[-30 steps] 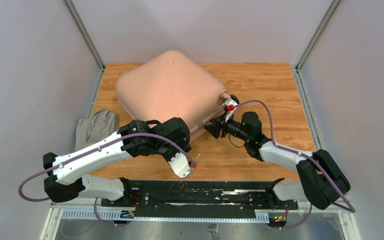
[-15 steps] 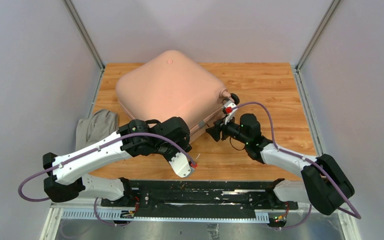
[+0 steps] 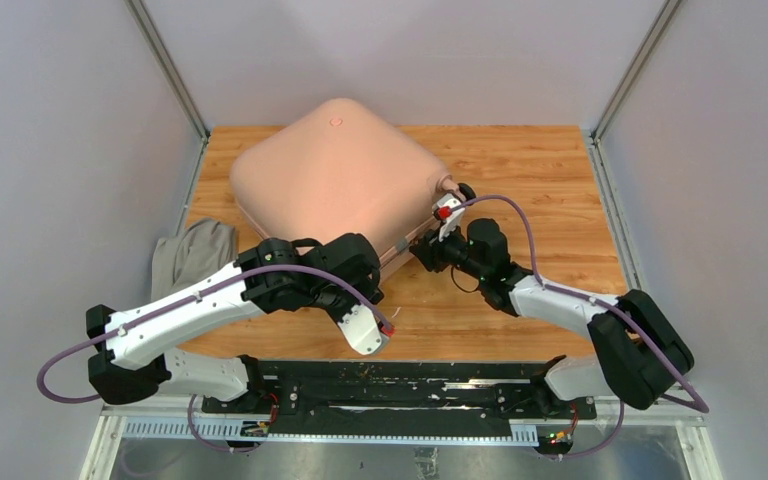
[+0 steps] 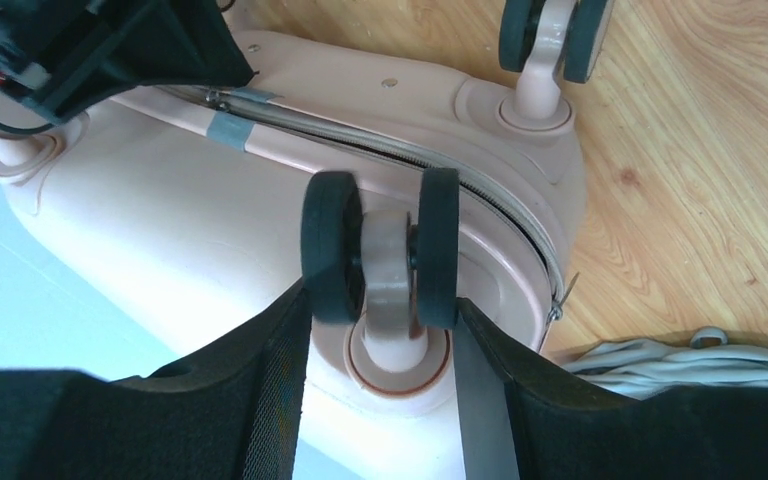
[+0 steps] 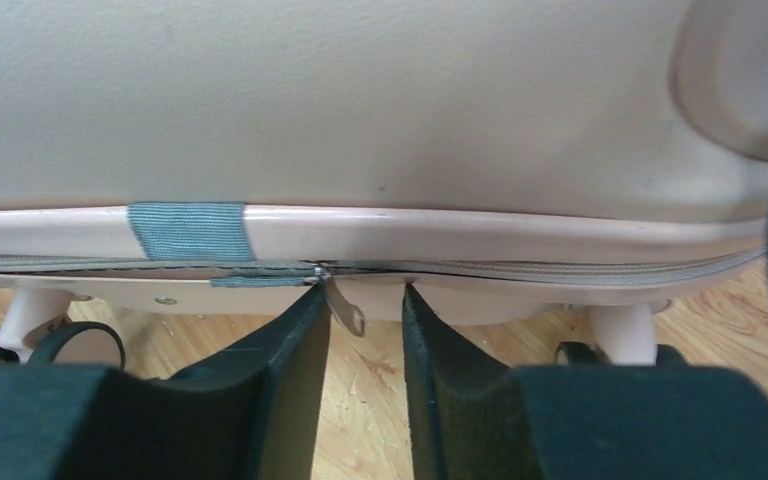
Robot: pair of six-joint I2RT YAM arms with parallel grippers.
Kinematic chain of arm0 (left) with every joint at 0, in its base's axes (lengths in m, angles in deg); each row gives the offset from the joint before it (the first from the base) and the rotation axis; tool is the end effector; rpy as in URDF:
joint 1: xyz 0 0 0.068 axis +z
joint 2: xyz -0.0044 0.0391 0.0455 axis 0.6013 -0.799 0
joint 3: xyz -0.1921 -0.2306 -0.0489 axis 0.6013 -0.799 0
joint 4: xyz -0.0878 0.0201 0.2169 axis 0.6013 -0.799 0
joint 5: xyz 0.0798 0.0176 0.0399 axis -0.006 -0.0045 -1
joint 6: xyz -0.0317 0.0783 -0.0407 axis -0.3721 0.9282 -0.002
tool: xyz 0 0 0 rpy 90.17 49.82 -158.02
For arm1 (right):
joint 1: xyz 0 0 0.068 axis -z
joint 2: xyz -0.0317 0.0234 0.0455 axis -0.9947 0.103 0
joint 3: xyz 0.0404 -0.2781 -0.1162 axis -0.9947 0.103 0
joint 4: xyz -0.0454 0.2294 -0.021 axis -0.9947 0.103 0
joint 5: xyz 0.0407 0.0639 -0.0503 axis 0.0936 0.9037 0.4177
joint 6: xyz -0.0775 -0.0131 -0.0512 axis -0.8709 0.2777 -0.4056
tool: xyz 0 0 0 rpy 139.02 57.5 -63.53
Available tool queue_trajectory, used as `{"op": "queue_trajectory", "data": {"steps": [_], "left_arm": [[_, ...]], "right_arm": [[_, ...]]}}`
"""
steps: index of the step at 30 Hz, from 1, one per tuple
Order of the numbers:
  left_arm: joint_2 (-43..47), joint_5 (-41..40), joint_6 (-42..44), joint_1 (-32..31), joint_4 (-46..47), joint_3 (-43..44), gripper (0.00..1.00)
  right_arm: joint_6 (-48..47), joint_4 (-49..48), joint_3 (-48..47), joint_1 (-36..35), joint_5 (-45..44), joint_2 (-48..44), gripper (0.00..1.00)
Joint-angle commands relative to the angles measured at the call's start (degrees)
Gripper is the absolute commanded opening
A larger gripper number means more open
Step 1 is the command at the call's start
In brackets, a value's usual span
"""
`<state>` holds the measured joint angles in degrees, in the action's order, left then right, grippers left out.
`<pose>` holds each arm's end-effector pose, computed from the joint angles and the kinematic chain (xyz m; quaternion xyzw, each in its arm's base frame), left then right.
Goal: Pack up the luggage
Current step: Zip the luggage at the center of the board.
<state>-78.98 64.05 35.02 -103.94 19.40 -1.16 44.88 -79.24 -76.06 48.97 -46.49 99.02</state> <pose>0.0912 -0.1738 0.3476 0.9033 0.3380 0.1081 0.2411 0.2300 0.1920 0.2700 -0.2896 0.7008 0.3246 0.5653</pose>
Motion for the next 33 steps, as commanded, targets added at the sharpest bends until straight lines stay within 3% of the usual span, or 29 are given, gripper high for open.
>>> {"op": "queue_trajectory", "data": {"steps": [1, 6, 12, 16, 17, 19, 20, 24, 27, 33], "left_arm": [[1.9, -4.6, 5.0, -0.7, 14.0, 8.2, 0.0], [2.4, -4.5, 4.9, -0.8, 14.0, 8.0, 0.0], [2.7, -4.2, 3.7, -0.7, 13.8, 7.6, 0.0], [6.0, -1.8, 4.7, -0.7, 13.3, 1.7, 0.0], [6.4, -1.6, 4.0, -0.7, 13.2, 0.2, 0.05], [5.1, -0.9, -0.3, -0.7, 11.5, -0.6, 0.4], [3.9, 0.0, -2.4, -0.7, 8.6, 0.1, 0.5], [0.9, 2.0, -6.7, -0.5, 2.5, 0.9, 0.66], [0.6, 2.2, -3.9, 0.7, 2.7, -2.2, 0.88], [-6.6, 4.3, -3.7, 4.2, 2.0, 0.6, 0.92]], "right_arm": [[-1.9, -4.3, -2.6, -2.9, -3.4, 1.2, 0.3], [-2.4, -7.9, -1.3, -3.2, -5.1, -0.2, 0.01], [-2.3, -7.6, -0.2, -3.3, -2.6, -0.9, 0.0], [-1.8, -7.6, 0.8, -3.3, -2.9, -0.7, 0.0], [-1.7, -7.6, 1.0, -3.4, -3.0, -0.6, 0.0], [-1.5, -7.7, 1.4, -3.3, -3.3, -0.6, 0.0], [-1.4, -7.7, 1.8, -3.2, -3.5, -0.7, 0.0], [-1.0, -8.0, 3.3, -3.2, -4.3, -1.3, 0.0], [-0.1, -8.3, 4.1, -2.7, -3.6, -1.8, 0.11], [3.3, -9.5, 7.5, -0.5, -0.9, -5.4, 0.31]]}}
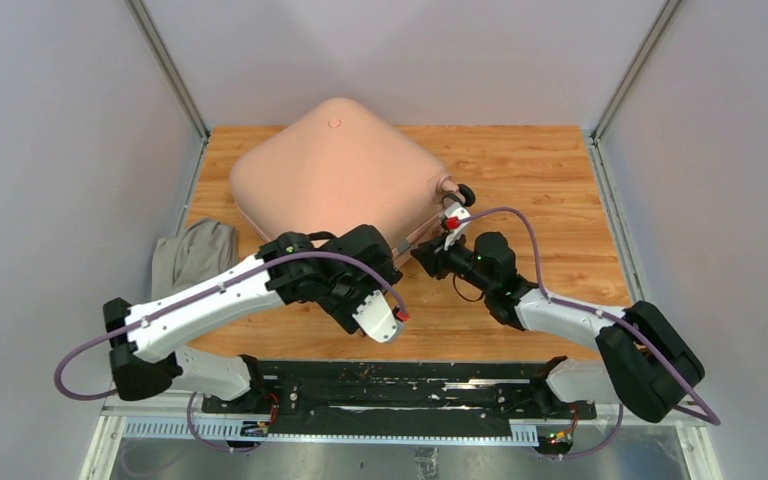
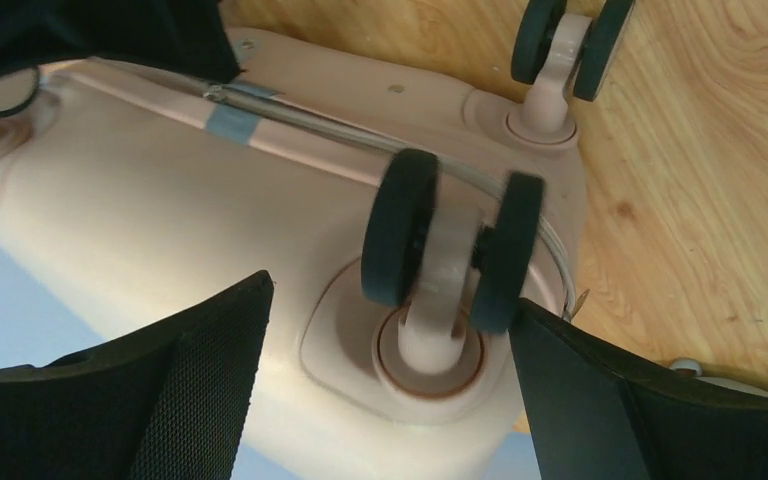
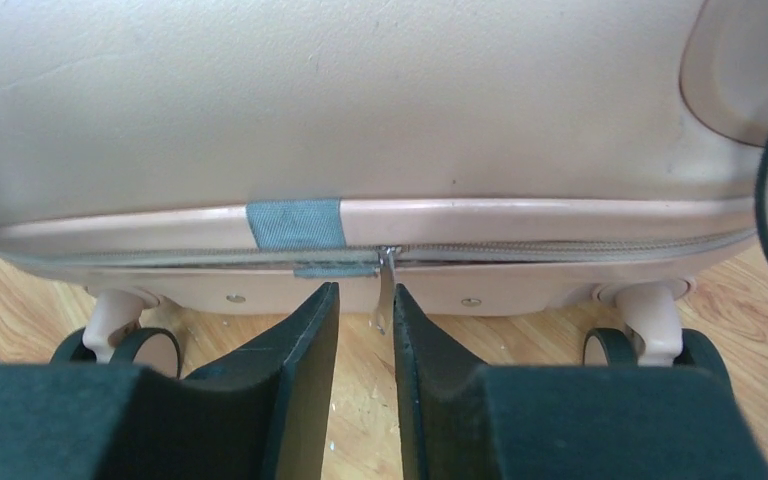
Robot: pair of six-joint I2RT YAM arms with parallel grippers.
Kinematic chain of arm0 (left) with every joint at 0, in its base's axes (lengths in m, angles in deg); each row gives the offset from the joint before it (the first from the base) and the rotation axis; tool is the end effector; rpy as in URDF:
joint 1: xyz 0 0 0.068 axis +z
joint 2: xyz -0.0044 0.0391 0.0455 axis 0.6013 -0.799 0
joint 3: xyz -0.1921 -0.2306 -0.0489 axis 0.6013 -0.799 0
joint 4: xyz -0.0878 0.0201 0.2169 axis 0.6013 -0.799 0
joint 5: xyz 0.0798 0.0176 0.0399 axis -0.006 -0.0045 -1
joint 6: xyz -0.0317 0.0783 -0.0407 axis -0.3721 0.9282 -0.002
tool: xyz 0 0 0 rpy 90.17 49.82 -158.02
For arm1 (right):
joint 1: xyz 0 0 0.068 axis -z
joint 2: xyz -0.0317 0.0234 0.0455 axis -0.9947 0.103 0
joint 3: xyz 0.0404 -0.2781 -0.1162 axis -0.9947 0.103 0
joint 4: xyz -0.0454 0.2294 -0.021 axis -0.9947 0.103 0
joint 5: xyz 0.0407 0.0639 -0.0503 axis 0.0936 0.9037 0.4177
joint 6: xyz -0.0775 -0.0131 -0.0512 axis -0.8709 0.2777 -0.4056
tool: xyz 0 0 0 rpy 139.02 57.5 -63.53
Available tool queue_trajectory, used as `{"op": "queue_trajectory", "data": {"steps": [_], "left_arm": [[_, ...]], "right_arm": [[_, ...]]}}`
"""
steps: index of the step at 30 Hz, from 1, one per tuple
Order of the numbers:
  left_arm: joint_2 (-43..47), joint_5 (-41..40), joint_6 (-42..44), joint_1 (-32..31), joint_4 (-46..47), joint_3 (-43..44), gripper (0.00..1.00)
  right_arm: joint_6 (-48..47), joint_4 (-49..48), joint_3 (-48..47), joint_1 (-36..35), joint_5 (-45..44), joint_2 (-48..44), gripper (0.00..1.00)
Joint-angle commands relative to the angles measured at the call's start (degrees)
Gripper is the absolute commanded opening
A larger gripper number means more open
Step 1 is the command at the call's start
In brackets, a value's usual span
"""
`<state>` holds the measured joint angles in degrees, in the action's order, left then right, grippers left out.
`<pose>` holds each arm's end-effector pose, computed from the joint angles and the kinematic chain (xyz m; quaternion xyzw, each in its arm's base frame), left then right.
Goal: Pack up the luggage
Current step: Zip the luggage at the center of the board.
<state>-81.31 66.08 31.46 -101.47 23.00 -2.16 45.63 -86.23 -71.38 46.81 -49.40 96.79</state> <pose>0.1034 -0.1866 0.3395 0.8867 0.3815 0.0888 0.2457 0.2145 0.1892 0.2708 -0.2796 0.6781 0.3295 0.5945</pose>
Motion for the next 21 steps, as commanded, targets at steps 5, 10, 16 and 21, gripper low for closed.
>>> {"op": "queue_trajectory", "data": {"steps": [5, 10, 16, 21], "left_arm": [[-8.6, 3.1, 0.2, 2.8, -2.3, 1.5, 0.89], [-11.1, 3.0, -1.9, 3.6, -2.2, 2.5, 0.68], [-10.6, -0.4, -3.6, 3.5, -2.1, 4.7, 0.13], [-10.2, -1.5, -3.3, 3.3, -1.8, 11.9, 0.0]], "right_arm": [[4.4, -1.4, 6.2, 3.7, 3.2, -7.0, 0.48], [4.6, -2.9, 8.0, 5.3, 5.3, -6.3, 0.54], [4.1, -6.5, 4.2, 5.6, 8.1, -0.6, 0.56], [4.0, -8.7, 0.6, 5.7, 9.1, 3.9, 0.55]]}}
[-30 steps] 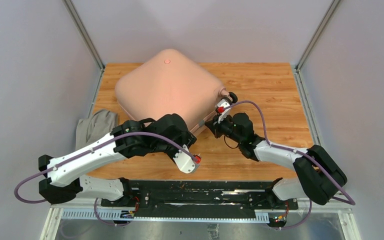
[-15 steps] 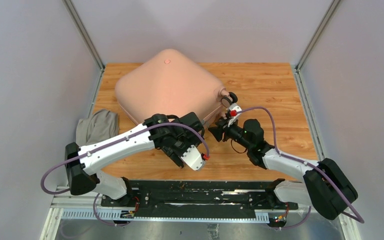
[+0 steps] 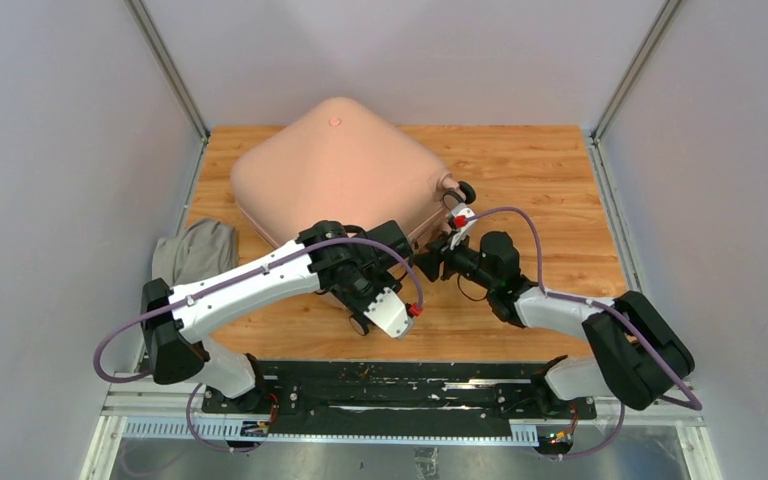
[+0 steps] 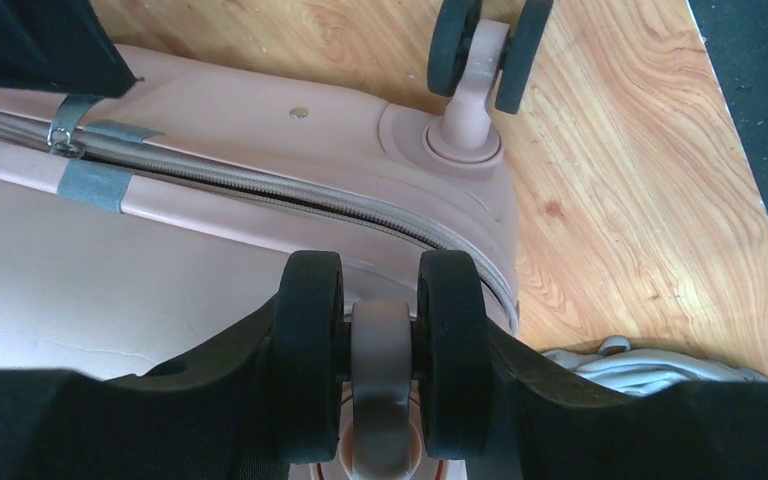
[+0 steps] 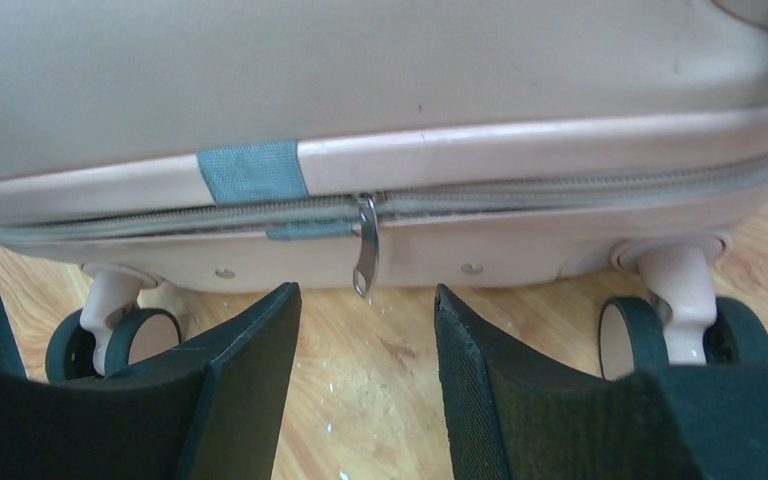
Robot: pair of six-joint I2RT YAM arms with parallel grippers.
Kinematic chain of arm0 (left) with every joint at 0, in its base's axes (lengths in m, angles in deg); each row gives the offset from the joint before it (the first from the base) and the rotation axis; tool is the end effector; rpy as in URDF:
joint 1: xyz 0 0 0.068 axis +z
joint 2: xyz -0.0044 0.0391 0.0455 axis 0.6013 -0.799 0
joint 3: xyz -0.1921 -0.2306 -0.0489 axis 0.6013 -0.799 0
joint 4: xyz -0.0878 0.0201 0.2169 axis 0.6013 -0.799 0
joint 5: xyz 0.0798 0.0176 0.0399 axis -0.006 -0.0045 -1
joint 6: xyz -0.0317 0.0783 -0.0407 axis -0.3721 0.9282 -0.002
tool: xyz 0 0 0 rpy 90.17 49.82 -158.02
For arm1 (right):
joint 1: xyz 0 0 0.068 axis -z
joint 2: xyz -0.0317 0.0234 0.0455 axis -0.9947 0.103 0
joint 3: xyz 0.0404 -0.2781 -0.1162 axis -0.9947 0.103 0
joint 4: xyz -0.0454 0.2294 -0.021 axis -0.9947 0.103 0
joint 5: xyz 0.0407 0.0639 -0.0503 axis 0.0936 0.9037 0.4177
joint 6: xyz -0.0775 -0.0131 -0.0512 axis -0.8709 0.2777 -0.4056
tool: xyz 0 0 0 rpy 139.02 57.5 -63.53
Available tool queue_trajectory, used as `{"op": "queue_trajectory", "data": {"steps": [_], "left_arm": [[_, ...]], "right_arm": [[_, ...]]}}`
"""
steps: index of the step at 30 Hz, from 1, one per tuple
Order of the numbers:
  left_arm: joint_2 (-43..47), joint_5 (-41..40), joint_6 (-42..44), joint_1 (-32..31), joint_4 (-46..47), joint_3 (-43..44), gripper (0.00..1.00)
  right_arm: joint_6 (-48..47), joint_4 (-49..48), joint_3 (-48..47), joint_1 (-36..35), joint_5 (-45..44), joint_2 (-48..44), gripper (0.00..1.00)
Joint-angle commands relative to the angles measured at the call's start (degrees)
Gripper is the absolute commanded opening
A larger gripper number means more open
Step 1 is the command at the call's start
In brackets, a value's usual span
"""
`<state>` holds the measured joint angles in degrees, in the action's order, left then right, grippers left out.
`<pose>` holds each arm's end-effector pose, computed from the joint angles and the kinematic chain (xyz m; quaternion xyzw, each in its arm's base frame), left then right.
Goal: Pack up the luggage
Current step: Zip the luggage at the center of the board.
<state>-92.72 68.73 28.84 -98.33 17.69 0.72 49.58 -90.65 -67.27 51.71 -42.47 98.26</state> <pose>0.1256 -0.2110 0.3056 0.8939 0.4249 0.0615 0.1290 0.2178 0.1741 0.2518 -0.2648 0.6898 0.3619 0.5684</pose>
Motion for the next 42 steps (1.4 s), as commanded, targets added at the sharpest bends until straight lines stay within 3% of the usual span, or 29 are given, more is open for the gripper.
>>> {"op": "queue_trajectory", "data": {"steps": [1, 6, 13, 20, 25, 36, 42], "left_arm": [[0.9, -4.4, -0.5, 0.2, 3.5, 10.9, 0.0], [0.7, -5.1, 0.6, -0.4, 3.5, 15.1, 0.0], [3.6, -5.5, 0.8, -0.9, 3.4, 10.1, 0.0], [4.8, -5.2, 0.6, -1.3, 3.4, 9.4, 0.0], [4.8, -5.4, 0.8, -1.3, 3.4, 9.6, 0.0], [4.1, -5.8, 0.8, -1.3, 3.5, 10.7, 0.0], [4.0, -5.9, 0.7, -1.4, 3.5, 11.2, 0.0]], "right_arm": [[0.0, -4.9, -4.0, 0.8, 2.5, 3.1, 0.53], [1.3, -7.7, -6.0, 1.6, 3.8, 5.9, 0.43], [0.9, -7.8, -5.7, 3.3, 1.5, 5.7, 0.3], [0.7, -2.1, -9.5, 7.0, 8.3, 7.1, 0.47], [1.7, -3.3, -10.9, 7.0, 14.8, 8.6, 0.48], [3.3, -5.8, -12.1, 5.0, 16.1, 9.2, 0.24], [3.3, -6.7, -11.8, 4.5, 12.2, 8.5, 0.0]]}}
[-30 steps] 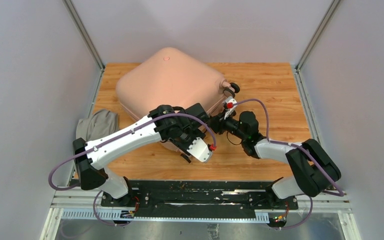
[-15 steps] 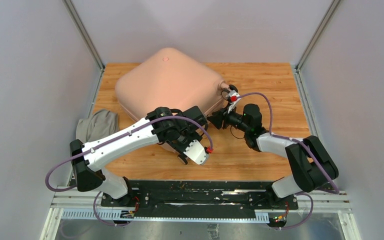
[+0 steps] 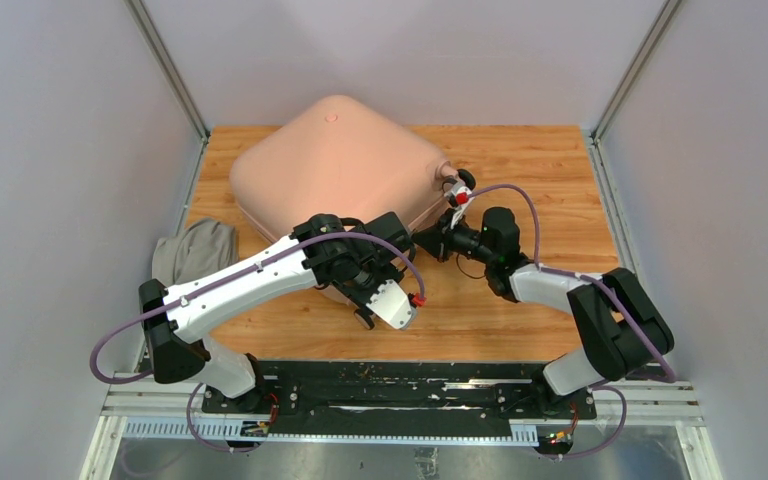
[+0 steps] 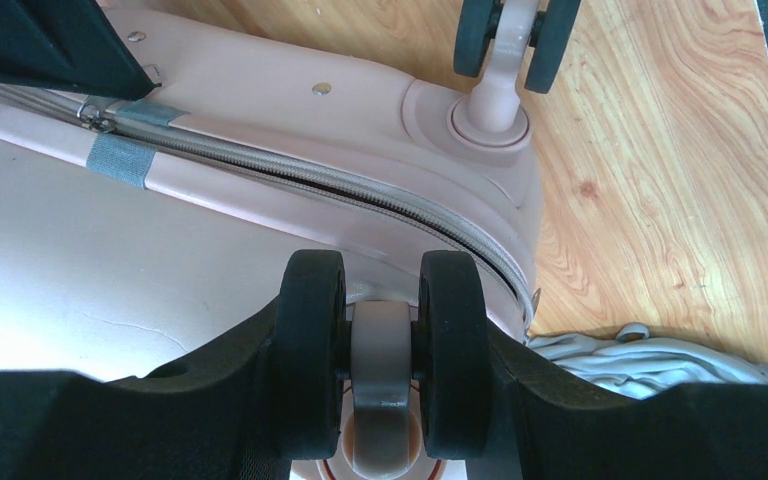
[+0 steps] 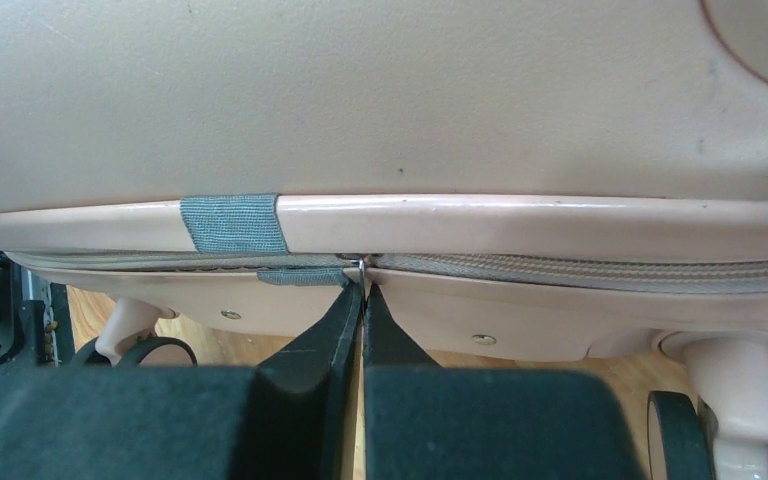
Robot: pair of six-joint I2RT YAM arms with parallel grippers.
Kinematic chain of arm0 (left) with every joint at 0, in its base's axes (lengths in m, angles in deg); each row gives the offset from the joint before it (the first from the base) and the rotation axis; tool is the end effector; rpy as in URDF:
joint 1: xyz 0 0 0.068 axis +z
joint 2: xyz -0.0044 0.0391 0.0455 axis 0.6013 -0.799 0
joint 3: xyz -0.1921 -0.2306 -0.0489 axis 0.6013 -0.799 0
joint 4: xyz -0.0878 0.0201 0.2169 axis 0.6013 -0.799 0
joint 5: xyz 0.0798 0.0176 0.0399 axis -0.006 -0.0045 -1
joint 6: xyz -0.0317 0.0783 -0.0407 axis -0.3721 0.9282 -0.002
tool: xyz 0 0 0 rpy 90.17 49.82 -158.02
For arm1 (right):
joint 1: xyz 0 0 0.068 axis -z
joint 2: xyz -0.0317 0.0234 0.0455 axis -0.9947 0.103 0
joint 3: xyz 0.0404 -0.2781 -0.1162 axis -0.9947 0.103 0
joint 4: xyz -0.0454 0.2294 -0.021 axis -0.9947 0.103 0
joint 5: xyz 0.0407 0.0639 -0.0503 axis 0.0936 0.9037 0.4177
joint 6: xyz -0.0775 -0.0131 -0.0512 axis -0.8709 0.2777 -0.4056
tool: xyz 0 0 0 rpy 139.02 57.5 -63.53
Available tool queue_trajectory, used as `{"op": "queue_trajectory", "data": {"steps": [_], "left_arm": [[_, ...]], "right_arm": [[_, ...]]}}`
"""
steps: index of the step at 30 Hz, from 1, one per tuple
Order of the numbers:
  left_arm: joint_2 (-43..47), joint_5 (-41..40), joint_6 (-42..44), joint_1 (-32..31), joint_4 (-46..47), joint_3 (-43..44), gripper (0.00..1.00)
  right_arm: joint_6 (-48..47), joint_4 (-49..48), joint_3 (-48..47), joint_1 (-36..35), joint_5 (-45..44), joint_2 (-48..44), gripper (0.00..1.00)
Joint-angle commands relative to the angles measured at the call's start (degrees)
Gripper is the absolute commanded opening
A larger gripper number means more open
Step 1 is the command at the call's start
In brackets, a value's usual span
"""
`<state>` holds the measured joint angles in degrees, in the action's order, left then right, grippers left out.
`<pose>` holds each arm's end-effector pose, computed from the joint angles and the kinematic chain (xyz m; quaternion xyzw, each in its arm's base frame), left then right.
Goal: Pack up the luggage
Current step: Zip the luggage at the center of the board.
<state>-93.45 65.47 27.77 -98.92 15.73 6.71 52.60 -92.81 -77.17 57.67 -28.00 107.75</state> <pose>0.1308 -0.2159 0.3291 0.8839 0.4316 0.0887 0.1566 0.2619 0.1850 0.2690 -0.2920 0.6608 0.4267 0.5441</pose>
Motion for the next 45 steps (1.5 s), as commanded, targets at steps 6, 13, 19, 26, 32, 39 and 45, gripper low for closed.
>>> {"op": "queue_trajectory", "data": {"steps": [6, 13, 19, 26, 32, 39, 45], "left_arm": [[4.8, -2.8, 2.0, -0.7, 5.5, 5.3, 0.0], [4.5, -2.0, 1.8, -0.8, 5.7, 6.2, 0.0], [2.5, -0.5, 2.4, -0.8, 5.9, 9.7, 0.0], [2.0, 0.5, 2.9, -0.9, 7.8, 10.8, 0.0], [3.3, 1.0, 3.6, -1.0, 12.4, 8.4, 0.0], [4.1, 2.6, -1.7, -1.0, 24.3, 7.8, 0.0], [3.5, 2.5, -12.7, 0.2, 36.1, 6.9, 0.0]], "right_arm": [[-2.3, -3.3, -0.9, -3.0, -5.2, -2.9, 0.0], [-4.9, -4.1, 2.0, -6.0, -9.3, -6.5, 0.0], [-8.3, -3.2, 2.5, -12.7, -8.7, -9.6, 0.0], [-6.1, -3.9, 5.3, -18.5, -8.4, -12.5, 0.0], [-4.3, -4.9, 6.1, -23.0, -7.7, -13.5, 0.0], [2.0, -13.5, 8.5, -28.6, -11.8, -12.9, 0.0], [7.0, -19.6, 14.4, -30.0, -17.3, -17.9, 0.0]]}}
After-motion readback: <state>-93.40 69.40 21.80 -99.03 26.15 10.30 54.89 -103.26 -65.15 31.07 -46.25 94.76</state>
